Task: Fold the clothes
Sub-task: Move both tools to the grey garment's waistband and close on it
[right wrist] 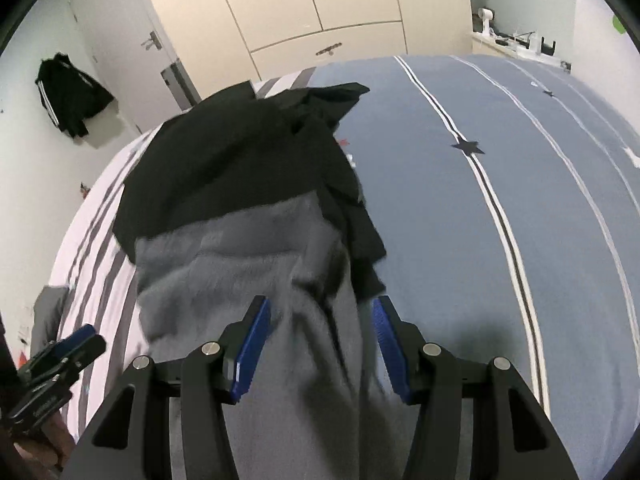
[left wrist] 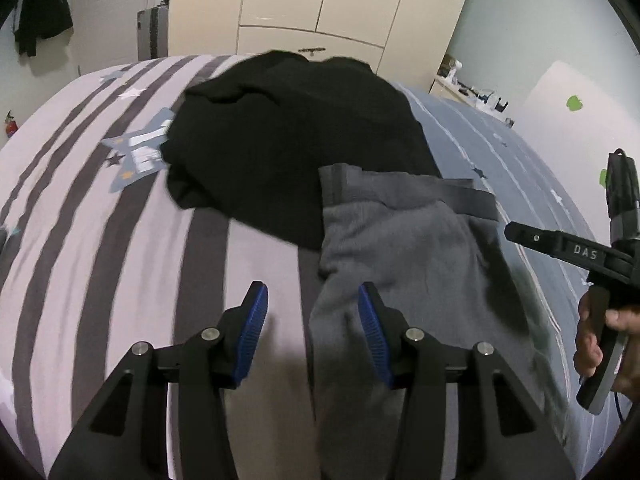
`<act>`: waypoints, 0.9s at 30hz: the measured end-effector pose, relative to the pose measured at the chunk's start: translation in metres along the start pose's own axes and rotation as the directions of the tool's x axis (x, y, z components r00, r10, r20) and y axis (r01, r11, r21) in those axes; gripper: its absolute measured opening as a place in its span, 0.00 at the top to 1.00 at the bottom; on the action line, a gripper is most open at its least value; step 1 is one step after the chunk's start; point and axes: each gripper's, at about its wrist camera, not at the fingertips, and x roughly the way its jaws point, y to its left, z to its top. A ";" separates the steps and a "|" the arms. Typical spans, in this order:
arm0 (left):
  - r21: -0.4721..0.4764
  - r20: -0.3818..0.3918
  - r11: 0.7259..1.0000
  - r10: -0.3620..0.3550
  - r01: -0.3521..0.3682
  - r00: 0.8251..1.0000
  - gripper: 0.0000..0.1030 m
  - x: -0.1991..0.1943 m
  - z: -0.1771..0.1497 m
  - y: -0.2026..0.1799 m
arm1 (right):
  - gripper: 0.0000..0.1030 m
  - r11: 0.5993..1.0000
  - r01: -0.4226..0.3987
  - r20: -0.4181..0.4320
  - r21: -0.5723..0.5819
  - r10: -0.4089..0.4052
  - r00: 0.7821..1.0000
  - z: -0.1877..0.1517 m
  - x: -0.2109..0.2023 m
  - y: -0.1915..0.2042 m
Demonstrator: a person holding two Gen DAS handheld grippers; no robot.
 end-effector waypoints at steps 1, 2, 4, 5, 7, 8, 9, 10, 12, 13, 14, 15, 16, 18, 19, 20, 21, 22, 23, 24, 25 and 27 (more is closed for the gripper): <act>0.003 0.007 1.000 -0.002 0.002 1.000 0.57 0.004 0.003 -0.003 | 0.52 1.000 -0.010 0.001 0.009 0.010 1.000 0.004 0.006 -0.003; 0.007 0.006 1.000 -0.007 0.007 1.000 0.57 0.011 0.008 -0.006 | 0.53 1.000 -0.011 -0.006 0.010 0.011 1.000 0.007 0.013 -0.006; 0.017 0.003 1.000 -0.014 0.014 1.000 0.57 0.021 0.015 -0.010 | 0.56 1.000 -0.013 -0.022 0.011 0.013 1.000 0.014 0.028 -0.010; 0.023 0.002 1.000 -0.016 0.016 1.000 0.57 0.026 0.018 -0.012 | 0.62 1.000 -0.026 -0.024 0.015 0.026 0.999 0.017 0.031 -0.012; 0.028 0.000 0.999 -0.016 0.016 1.000 0.57 0.034 0.024 -0.016 | 0.76 0.999 -0.048 -0.030 0.022 0.049 0.998 0.023 0.038 -0.015; 0.028 -0.001 0.999 -0.016 0.016 1.000 0.57 0.037 0.026 -0.016 | 0.91 0.998 -0.058 -0.033 0.025 0.059 0.998 0.026 0.040 -0.016; 0.027 -0.003 1.000 -0.015 0.016 1.000 0.57 0.039 0.027 -0.016 | 0.91 0.997 -0.068 -0.036 0.027 0.069 0.997 0.029 0.042 -0.017; 0.026 -0.005 1.000 -0.015 0.015 1.000 0.57 0.041 0.028 -0.016 | 0.91 0.997 -0.078 -0.038 0.024 0.078 0.996 0.030 0.044 -0.017; 0.024 -0.008 1.000 -0.015 0.015 1.000 0.57 0.046 0.030 -0.016 | 0.93 0.998 -0.061 -0.071 0.011 0.062 0.996 0.031 0.051 -0.016; 0.023 -0.010 1.000 -0.014 0.015 1.000 0.57 0.048 0.031 -0.016 | 0.93 0.998 -0.066 -0.073 0.006 0.066 0.995 0.031 0.051 -0.016; 0.025 -0.004 1.000 -0.015 0.015 1.000 0.57 0.048 0.032 -0.016 | 0.94 0.998 -0.062 -0.064 -0.002 0.062 0.996 0.033 0.049 -0.016; 0.026 0.005 1.000 -0.017 0.016 1.000 0.57 0.046 0.033 -0.016 | 0.94 0.998 -0.060 -0.044 -0.007 0.059 0.997 0.036 0.045 -0.015; 0.029 0.015 1.000 -0.013 0.013 1.000 0.57 0.045 0.034 -0.015 | 0.94 0.998 -0.057 -0.023 -0.013 0.057 0.998 0.039 0.040 -0.014; 0.022 0.034 1.000 -0.012 0.011 0.999 0.57 0.042 0.035 -0.011 | 0.95 0.997 -0.071 0.023 -0.038 0.072 0.997 0.051 0.027 -0.008; 0.013 0.040 1.000 -0.009 0.009 0.999 0.57 0.042 0.035 -0.010 | 0.95 0.995 -0.079 0.046 -0.059 0.082 0.996 0.057 0.021 -0.003; 0.005 0.039 1.000 -0.006 0.006 0.999 0.57 0.043 0.034 -0.008 | 0.96 0.994 -0.078 0.060 -0.077 0.082 0.995 0.063 0.018 0.001; -0.002 0.036 1.000 -0.003 0.004 0.999 0.57 0.045 0.033 -0.006 | 0.96 0.993 -0.076 0.072 -0.094 0.083 0.994 0.069 0.015 0.005; -0.009 0.030 1.000 -0.004 0.004 1.000 0.57 0.047 0.032 -0.005 | 0.96 0.992 -0.067 0.054 -0.105 0.073 0.996 0.072 0.021 0.008; -0.018 0.019 1.000 -0.011 0.011 1.000 0.57 0.051 0.032 -0.005 | 0.96 0.991 -0.059 0.036 -0.116 0.063 0.997 0.075 0.026 0.009; -0.026 0.011 0.999 -0.021 0.021 1.000 0.57 0.053 0.032 -0.004 | 0.96 0.991 -0.041 0.012 -0.129 0.043 0.999 0.073 0.034 0.010; -0.034 0.005 0.999 -0.031 0.032 0.999 0.56 0.054 0.032 -0.003 | 0.96 0.990 -0.025 -0.013 -0.141 0.023 1.000 0.070 0.043 0.009; -0.054 -0.002 0.997 -0.062 0.062 0.998 0.55 0.053 0.032 0.000 | 0.95 0.993 -0.022 -0.052 -0.115 0.016 0.999 0.064 0.058 -0.001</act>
